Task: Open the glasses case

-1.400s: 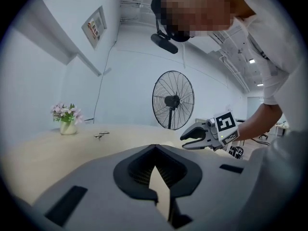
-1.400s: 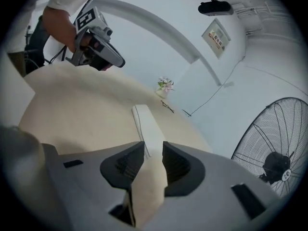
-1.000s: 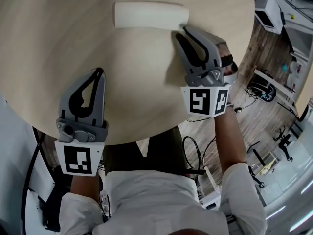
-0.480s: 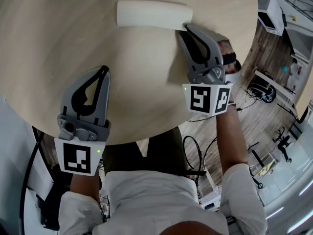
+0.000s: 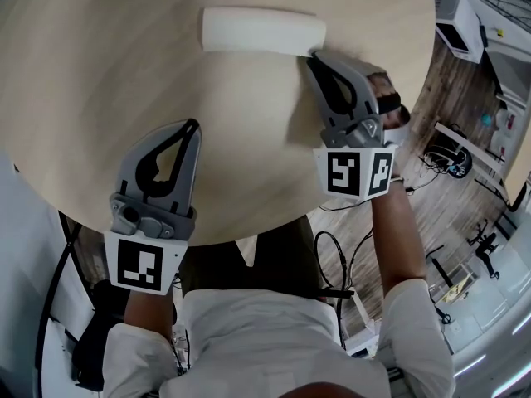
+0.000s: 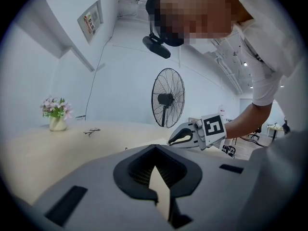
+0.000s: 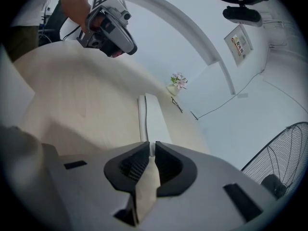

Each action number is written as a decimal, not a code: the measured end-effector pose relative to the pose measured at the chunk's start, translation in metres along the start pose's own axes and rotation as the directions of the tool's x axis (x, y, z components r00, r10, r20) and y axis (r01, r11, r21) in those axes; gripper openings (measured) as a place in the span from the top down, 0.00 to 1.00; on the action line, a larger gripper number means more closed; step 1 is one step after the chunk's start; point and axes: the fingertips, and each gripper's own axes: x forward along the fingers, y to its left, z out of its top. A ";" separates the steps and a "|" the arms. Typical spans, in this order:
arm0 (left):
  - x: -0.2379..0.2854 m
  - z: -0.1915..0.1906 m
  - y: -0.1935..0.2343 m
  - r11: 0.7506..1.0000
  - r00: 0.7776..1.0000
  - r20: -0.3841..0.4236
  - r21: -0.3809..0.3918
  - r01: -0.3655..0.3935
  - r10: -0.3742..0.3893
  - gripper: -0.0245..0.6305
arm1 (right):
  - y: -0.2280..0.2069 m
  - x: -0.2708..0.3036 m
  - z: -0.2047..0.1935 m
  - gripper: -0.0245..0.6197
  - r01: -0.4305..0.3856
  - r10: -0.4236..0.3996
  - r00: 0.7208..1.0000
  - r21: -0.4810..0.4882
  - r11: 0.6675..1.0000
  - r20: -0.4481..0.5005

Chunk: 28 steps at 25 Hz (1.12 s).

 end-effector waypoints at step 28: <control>-0.005 -0.007 0.013 0.999 0.999 -0.040 -0.004 -0.035 0.034 0.94 | -0.083 0.028 0.006 0.90 -0.160 0.109 0.982 0.375 0.913 0.152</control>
